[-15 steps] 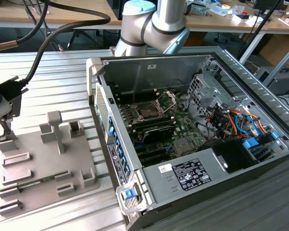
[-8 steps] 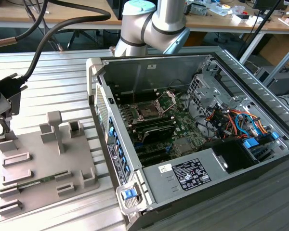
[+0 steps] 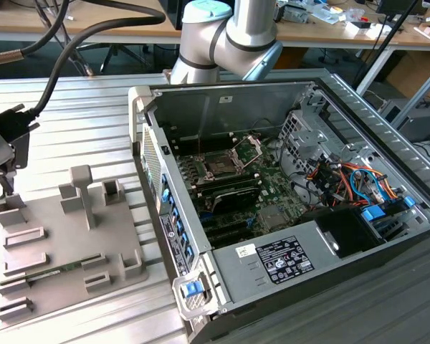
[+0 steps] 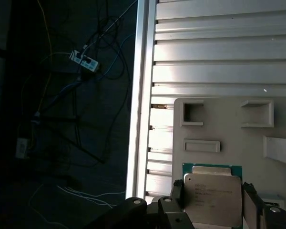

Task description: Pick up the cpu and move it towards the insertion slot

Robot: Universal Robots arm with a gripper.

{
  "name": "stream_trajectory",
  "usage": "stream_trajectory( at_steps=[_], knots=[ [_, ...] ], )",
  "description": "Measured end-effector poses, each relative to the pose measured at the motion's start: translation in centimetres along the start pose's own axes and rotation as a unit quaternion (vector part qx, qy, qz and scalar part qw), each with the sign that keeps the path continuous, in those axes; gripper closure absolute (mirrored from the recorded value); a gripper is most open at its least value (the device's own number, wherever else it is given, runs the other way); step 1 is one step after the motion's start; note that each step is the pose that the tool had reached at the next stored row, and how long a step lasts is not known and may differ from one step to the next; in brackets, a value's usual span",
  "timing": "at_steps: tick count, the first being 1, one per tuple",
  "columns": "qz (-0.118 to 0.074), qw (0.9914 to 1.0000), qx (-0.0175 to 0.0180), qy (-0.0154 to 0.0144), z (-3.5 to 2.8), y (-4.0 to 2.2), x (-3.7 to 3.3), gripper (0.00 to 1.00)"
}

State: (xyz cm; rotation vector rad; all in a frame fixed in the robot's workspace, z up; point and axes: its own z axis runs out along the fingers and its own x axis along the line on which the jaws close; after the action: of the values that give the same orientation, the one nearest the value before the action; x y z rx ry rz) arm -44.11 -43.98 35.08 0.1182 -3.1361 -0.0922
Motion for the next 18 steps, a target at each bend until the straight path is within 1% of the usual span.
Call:
stream_trajectory(
  at_steps=[3, 6, 18],
  knots=[
    [0.0, 1.0, 0.0, 0.0, -0.18, 0.01, 0.0, 0.45],
    [0.0, 1.0, 0.0, 0.0, -0.51, 0.03, 0.0, 0.45],
    [0.0, 1.0, 0.0, 0.0, -1.35, 0.08, 0.0, 0.45]
  ],
)
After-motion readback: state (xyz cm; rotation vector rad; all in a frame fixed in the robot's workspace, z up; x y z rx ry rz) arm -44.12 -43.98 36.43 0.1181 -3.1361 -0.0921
